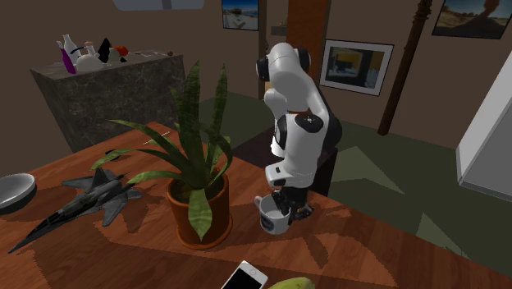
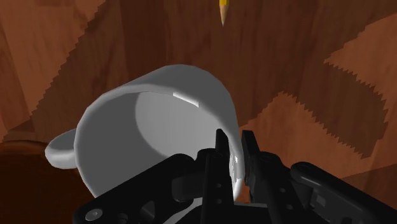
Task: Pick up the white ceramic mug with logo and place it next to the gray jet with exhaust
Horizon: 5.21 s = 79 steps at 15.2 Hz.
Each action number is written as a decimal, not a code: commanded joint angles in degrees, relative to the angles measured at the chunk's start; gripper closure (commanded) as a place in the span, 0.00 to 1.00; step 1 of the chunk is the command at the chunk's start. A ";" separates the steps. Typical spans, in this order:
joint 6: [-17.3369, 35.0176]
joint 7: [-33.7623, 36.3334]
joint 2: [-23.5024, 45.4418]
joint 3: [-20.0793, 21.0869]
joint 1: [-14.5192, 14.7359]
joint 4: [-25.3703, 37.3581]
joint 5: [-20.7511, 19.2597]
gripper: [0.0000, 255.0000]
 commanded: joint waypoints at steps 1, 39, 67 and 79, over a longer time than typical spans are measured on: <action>-1.22 -0.21 -0.69 0.21 -0.03 0.57 0.34 1.00; -10.91 -17.72 -17.95 -1.63 -13.02 -4.07 8.74 1.00; -8.14 -54.51 -19.21 -16.19 -34.51 -5.24 13.71 1.00; -13.55 -67.95 -6.07 -20.68 -42.76 13.81 14.95 1.00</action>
